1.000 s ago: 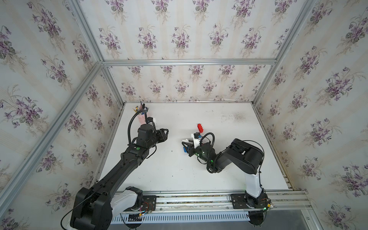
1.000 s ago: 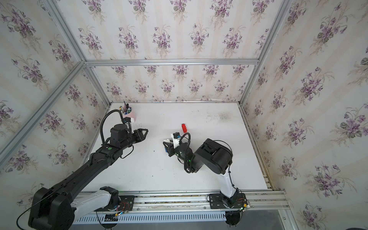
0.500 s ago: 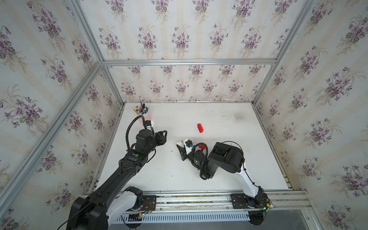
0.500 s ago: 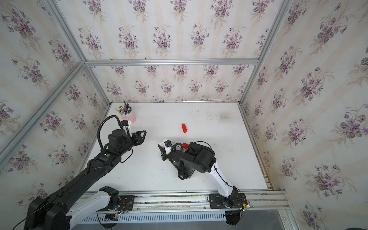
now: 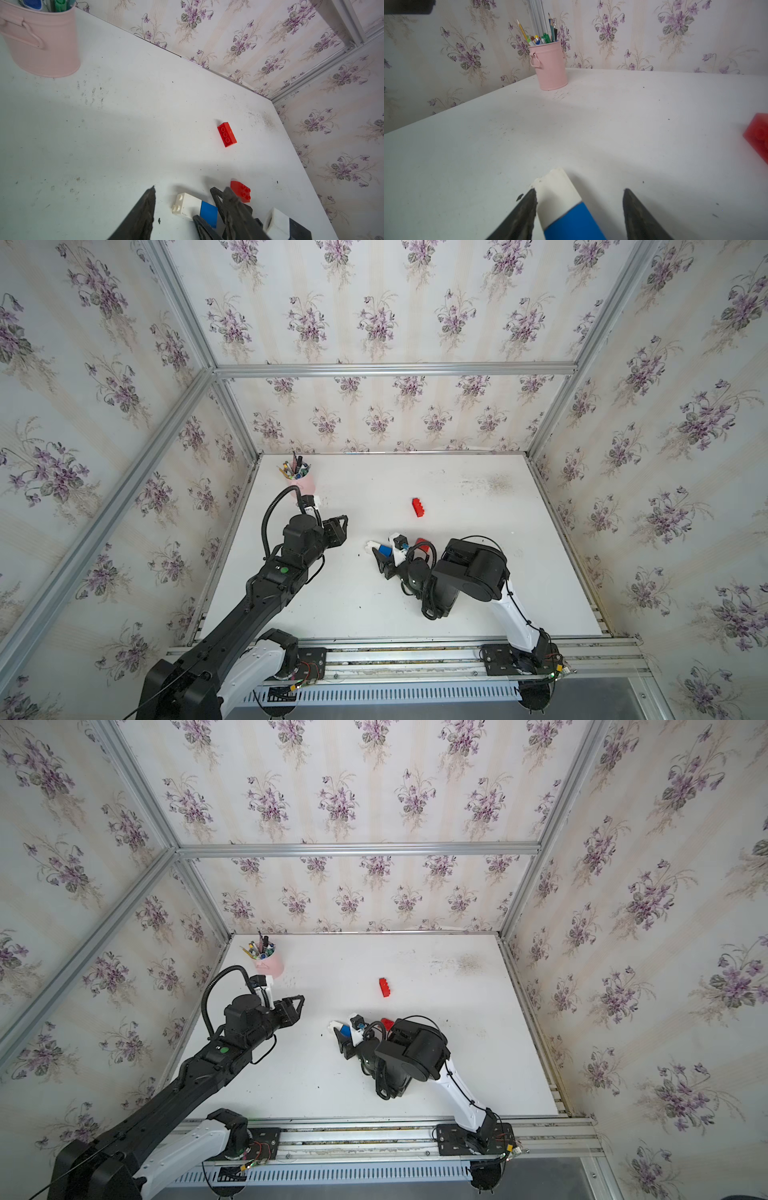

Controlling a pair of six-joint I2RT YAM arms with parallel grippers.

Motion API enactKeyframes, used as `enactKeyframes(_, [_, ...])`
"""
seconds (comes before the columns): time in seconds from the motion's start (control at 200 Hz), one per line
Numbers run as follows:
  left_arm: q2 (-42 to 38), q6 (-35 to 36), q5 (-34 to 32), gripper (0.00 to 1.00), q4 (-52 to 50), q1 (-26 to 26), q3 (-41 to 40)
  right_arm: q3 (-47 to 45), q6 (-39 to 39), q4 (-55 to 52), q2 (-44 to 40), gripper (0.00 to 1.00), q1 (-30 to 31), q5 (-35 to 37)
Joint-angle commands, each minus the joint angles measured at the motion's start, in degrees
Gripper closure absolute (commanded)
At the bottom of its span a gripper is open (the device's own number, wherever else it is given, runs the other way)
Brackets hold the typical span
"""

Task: Assemble the letter r with lego
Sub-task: Place the lego brick at the center of the board, then pick up the lego brick from the center of the board.

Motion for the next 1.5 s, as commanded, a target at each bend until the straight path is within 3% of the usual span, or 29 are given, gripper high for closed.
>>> enactKeyframes(0.0, [-0.2, 0.3, -0.7, 0.46, 1.3, -0.1, 0.0, -1.2, 2.2, 12.1, -1.0, 0.36, 0.4, 1.6])
enactKeyframes(0.215, [-1.0, 0.0, -1.9, 0.46, -0.8, -0.3, 0.2, -5.6, -5.5, 10.9, -11.9, 0.31, 0.9, 1.5])
enactKeyframes(0.32, [-2.2, 0.3, -2.8, 0.45, -1.2, -0.2, -0.3, -5.3, -8.5, -4.0, -23.2, 0.29, 0.9, 0.4])
enactKeyframes(0.36, [-2.7, 0.3, -3.1, 0.45, -1.0, -0.3, -0.6, -4.1, -8.6, -12.1, -27.6, 0.41, 0.8, -0.2])
enactKeyframes(0.5, [-4.2, 0.2, -4.1, 0.41, -0.6, -0.3, -1.3, 0.5, -5.5, -31.7, -39.2, 1.00, -1.5, -3.6])
enactKeyframes(0.694, [-5.2, 0.8, -4.0, 0.41, -0.9, -0.2, -1.0, 11.1, -0.8, -52.9, -48.5, 1.00, -8.9, -21.4])
enactKeyframes(0.819, [-5.6, 1.0, -3.6, 0.41, -0.7, -0.2, -1.2, 19.3, 1.6, -61.6, -46.6, 1.00, -17.3, -42.8])
enactKeyframes(0.959, [-6.4, 0.8, -3.9, 0.41, -0.2, -0.2, -1.7, 25.8, 0.2, -68.5, -42.3, 1.00, -22.2, -57.4])
enactKeyframes(1.034, [-7.1, 1.5, -4.1, 0.40, -0.8, -0.2, -1.7, 30.9, -4.3, -77.1, -39.3, 1.00, -22.1, -57.7])
enactKeyframes(1.124, [-7.9, 1.9, -4.9, 0.40, -1.9, -0.2, -1.7, 42.4, -15.5, -97.2, -33.0, 1.00, -21.2, -55.5])
enactKeyframes(1.214, [-8.9, 2.0, -5.7, 0.40, -2.6, -0.2, -2.0, 51.9, -20.1, -109.3, -25.2, 1.00, -20.5, -52.9])
enactKeyframes(1.239, [-9.2, 2.1, -5.8, 0.40, -2.6, -0.2, -2.1, 53.9, -20.6, -111.1, -23.4, 1.00, -20.4, -52.1])
enactKeyframes(1.274, [-9.4, 2.0, -5.9, 0.40, -2.7, -0.2, -2.4, 56.1, -21.2, -113.0, -21.0, 0.91, -20.1, -49.8])
enactKeyframes(1.359, [-9.9, 1.7, -6.2, 0.40, -3.1, -0.2, -2.7, 58.9, -24.0, -114.9, -17.2, 0.81, -18.4, -45.5])
enactKeyframes(1.494, [-10.7, 1.9, -7.0, 0.40, -4.1, -0.2, -2.9, 63.5, -27.6, -119.0, -12.1, 0.72, -16.0, -40.7])
